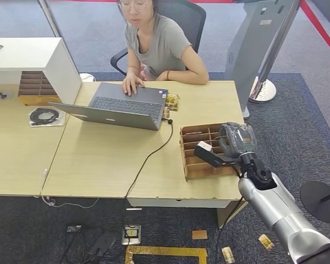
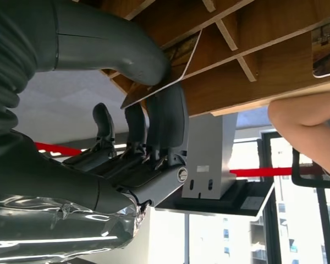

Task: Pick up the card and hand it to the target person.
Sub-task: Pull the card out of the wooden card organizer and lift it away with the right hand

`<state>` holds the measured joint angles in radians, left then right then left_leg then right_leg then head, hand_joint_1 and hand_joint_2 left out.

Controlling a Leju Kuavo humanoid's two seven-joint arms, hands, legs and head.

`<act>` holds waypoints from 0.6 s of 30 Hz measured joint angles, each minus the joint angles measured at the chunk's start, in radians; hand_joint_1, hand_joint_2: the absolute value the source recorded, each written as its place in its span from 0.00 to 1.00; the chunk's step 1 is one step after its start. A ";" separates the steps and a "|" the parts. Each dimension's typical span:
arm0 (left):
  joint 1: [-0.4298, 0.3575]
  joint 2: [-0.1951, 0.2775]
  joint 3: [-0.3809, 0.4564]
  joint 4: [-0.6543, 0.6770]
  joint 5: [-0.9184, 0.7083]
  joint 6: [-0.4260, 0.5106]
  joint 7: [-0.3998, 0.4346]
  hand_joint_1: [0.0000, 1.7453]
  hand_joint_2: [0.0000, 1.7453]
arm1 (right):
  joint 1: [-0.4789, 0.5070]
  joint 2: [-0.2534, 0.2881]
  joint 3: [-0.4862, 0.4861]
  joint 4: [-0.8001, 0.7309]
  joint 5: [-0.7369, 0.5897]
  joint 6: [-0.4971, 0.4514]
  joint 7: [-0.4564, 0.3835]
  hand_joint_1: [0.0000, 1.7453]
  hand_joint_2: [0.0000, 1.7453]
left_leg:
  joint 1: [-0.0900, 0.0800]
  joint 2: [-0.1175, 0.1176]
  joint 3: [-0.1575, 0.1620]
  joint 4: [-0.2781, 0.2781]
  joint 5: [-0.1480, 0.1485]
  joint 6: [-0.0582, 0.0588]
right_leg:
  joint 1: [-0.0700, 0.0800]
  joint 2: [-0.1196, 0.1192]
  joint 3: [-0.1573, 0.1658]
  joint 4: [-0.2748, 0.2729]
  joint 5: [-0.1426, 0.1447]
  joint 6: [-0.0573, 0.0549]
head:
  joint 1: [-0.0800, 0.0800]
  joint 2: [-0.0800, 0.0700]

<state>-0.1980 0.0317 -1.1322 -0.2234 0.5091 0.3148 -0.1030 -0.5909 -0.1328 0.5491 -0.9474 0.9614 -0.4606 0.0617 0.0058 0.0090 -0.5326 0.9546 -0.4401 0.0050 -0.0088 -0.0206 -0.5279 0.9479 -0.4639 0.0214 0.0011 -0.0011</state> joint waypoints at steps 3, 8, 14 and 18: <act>0.000 0.000 0.000 0.000 0.002 0.002 0.000 0.00 1.00 | 0.000 0.000 0.002 0.000 0.007 0.001 0.000 0.81 1.00 | 0.000 0.000 0.000 0.000 0.000 0.000 | 0.000 0.000 0.000 0.000 0.000 0.000 | 0.000 0.000; 0.001 0.000 0.000 0.000 0.007 0.005 -0.001 0.00 1.00 | -0.002 0.000 0.006 0.000 0.023 0.010 0.002 0.89 1.00 | 0.000 0.000 0.000 0.000 0.000 0.000 | 0.000 0.000 0.000 0.000 0.000 0.000 | 0.000 0.000; 0.004 0.000 0.000 0.000 0.008 0.008 -0.003 0.00 1.00 | -0.006 0.000 0.011 -0.005 0.039 0.022 0.000 0.90 1.00 | 0.000 0.000 0.000 0.000 0.000 0.000 | 0.000 0.000 0.000 0.000 0.000 0.000 | 0.000 0.000; 0.007 0.000 0.000 0.000 0.007 0.008 -0.004 0.00 1.00 | 0.001 -0.001 0.010 -0.039 0.060 0.038 0.013 0.90 1.00 | 0.000 0.000 0.000 0.000 0.000 0.000 | 0.000 0.000 0.000 0.000 0.000 0.000 | 0.000 0.000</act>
<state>-0.1911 0.0314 -1.1322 -0.2233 0.5157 0.3227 -0.1068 -0.5904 -0.1338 0.5591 -0.9869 1.0210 -0.4225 0.0751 0.0058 0.0092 -0.5325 0.9551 -0.4401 0.0050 -0.0088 -0.0205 -0.5283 0.9479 -0.4639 0.0214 0.0012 -0.0011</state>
